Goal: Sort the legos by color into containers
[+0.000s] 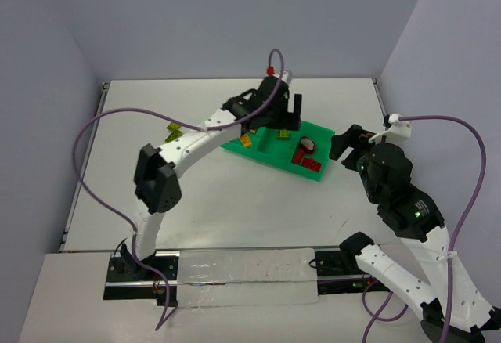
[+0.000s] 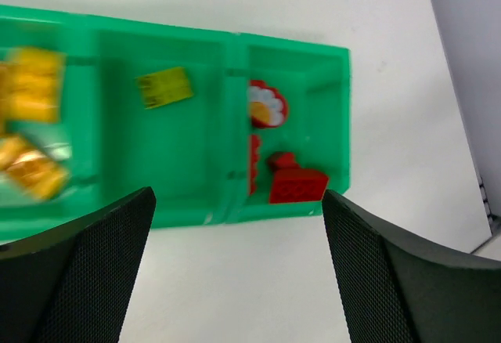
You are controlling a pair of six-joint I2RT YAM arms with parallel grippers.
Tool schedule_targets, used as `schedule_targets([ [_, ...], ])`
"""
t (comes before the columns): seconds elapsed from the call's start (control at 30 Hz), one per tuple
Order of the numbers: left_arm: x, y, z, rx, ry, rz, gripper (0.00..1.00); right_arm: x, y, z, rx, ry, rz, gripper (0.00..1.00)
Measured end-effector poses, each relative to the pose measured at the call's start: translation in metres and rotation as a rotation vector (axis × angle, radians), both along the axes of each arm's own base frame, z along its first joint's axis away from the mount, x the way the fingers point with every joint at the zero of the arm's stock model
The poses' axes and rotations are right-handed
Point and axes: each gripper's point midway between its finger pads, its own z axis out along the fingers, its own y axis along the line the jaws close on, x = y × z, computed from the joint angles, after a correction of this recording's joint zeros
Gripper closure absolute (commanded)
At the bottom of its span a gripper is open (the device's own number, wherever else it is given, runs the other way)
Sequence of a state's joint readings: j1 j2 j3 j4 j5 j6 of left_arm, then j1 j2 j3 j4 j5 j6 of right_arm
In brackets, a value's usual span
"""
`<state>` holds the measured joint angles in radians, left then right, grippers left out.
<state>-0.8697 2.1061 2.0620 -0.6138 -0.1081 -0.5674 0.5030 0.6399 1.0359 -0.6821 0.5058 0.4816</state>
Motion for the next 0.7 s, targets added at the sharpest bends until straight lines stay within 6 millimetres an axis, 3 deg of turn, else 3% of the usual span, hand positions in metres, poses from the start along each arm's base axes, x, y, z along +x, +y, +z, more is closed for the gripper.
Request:
schedule_targets([
  [0.1,0.012,0.056,0.041,-0.011,-0.059,0.11,0.08,0.0,0.001,0.0,0.002,0.001,0.006,0.19],
  [0.2,0.033,0.148,0.056,0.007,-0.07,0.299,0.09,0.002,0.004,-0.001,0.003,0.003,0.013,0.19],
  [0.27,0.047,0.218,0.051,0.026,-0.054,0.459,0.09,0.003,0.006,-0.002,0.003,0.006,0.019,0.19],
  [0.33,0.055,0.288,0.031,0.077,-0.014,0.631,0.1,0.006,0.008,-0.004,0.0,0.013,0.024,0.19],
  [0.4,0.054,0.332,0.006,0.139,0.04,0.743,0.1,0.008,0.011,-0.006,0.0,0.019,0.031,0.19],
  [0.5,0.043,0.356,-0.031,0.242,0.127,0.797,0.06,0.011,0.014,-0.009,-0.003,0.03,0.039,0.19],
  [0.7,0.035,0.371,-0.088,0.407,0.213,0.771,0.01,0.011,0.015,-0.009,-0.002,0.032,0.046,0.19],
])
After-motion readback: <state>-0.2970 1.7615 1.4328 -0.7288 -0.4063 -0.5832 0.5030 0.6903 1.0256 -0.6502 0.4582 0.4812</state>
